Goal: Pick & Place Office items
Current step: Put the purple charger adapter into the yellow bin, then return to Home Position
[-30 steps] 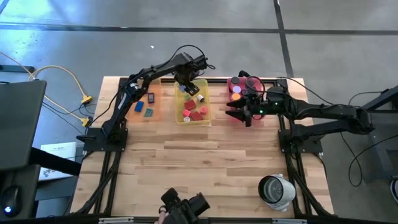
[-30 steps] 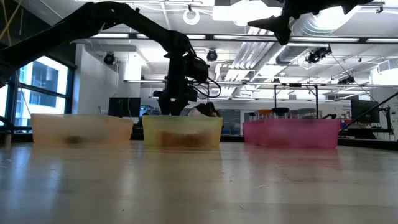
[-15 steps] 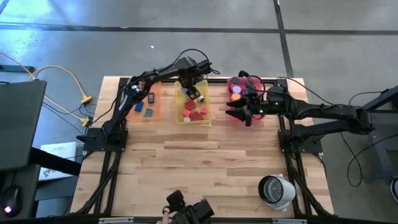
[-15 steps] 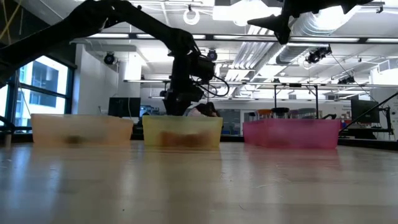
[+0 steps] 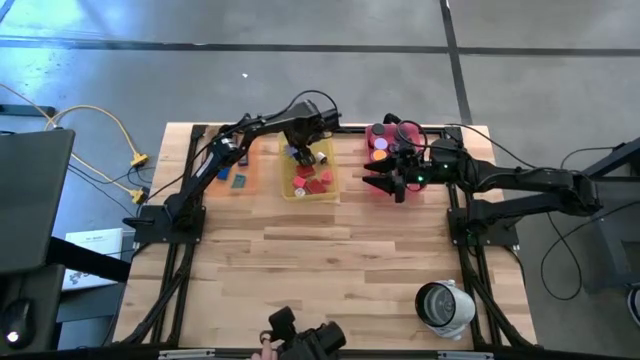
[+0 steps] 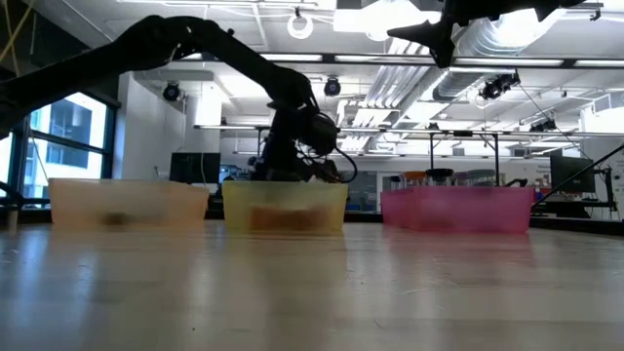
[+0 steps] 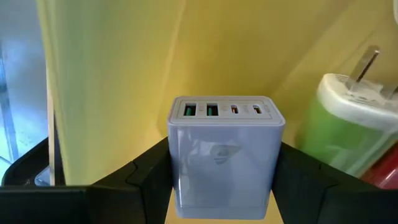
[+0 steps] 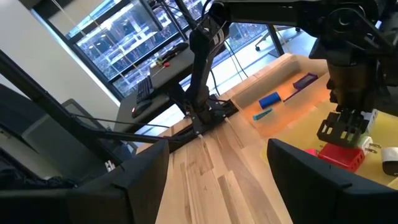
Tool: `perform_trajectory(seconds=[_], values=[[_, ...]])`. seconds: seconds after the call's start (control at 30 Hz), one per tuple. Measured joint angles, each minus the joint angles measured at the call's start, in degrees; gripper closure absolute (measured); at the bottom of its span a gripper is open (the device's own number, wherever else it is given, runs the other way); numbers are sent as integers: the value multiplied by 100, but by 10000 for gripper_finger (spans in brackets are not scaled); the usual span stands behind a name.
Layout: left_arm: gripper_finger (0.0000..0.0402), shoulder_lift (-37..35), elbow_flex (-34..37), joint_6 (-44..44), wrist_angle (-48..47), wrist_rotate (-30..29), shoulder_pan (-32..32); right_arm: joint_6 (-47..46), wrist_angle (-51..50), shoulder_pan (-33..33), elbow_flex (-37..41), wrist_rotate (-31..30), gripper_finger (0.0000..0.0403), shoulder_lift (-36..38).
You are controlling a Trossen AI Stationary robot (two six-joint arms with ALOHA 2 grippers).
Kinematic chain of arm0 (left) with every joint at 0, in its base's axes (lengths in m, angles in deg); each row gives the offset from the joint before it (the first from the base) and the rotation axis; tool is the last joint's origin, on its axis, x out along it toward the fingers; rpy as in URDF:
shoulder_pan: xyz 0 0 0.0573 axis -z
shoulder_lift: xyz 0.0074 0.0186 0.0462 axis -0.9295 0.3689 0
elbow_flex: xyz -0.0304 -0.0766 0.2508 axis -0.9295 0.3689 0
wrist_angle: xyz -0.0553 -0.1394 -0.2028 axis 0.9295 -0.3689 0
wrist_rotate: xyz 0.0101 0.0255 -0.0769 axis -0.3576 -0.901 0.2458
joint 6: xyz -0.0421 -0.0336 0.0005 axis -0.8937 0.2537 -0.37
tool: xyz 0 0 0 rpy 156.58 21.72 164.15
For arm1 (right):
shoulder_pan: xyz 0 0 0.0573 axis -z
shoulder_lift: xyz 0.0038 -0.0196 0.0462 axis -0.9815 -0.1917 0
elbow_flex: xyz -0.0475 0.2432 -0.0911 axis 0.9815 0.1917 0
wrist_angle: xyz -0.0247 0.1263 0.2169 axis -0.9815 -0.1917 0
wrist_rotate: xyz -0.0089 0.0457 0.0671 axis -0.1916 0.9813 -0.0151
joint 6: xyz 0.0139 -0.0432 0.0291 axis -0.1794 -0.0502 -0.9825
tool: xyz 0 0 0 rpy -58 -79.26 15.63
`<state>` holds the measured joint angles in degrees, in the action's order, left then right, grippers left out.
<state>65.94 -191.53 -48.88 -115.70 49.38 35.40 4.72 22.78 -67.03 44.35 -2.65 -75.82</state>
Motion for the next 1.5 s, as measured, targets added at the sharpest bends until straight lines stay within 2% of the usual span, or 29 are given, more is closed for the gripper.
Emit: perform_trajectory(seconds=[0.1, 0.27, 0.63, 0.77, 0.9, 1.0, 1.07, 1.2, 1.33, 1.5], values=[[188, -2, 0, 51, -1, 170, 20, 0, 2, 0, 0, 1, 141, 0], [183, -2, -2, 200, -176, 920, 35, 0, 0, 0, 0, 15, 141, 0], [168, -3, -2, 384, -453, 907, 125, 18, -4, 0, 0, 145, 141, 0], [167, -117, -2, 376, -727, 723, 131, 20, -6, 0, 0, 291, 141, 0], [167, -343, -2, 39, -822, 433, 131, 22, -21, 0, 0, 302, 141, 0], [167, -563, -2, -141, -1038, 424, 154, 22, -20, 0, 0, 307, 141, 0], [167, -711, -2, -311, -1046, 556, 184, 24, -20, 0, 0, 390, 141, 0], [169, -1080, -7, -660, -1039, 1189, 319, -41, -7, 1, 0, 535, 141, 0], [193, -1473, -9, -690, -1033, 1593, 537, -493, 188, 7, 0, 926, 141, 30], [264, -2257, -9, -941, -1039, 1646, 948, -405, 306, 7, 0, 1156, 141, 367]])
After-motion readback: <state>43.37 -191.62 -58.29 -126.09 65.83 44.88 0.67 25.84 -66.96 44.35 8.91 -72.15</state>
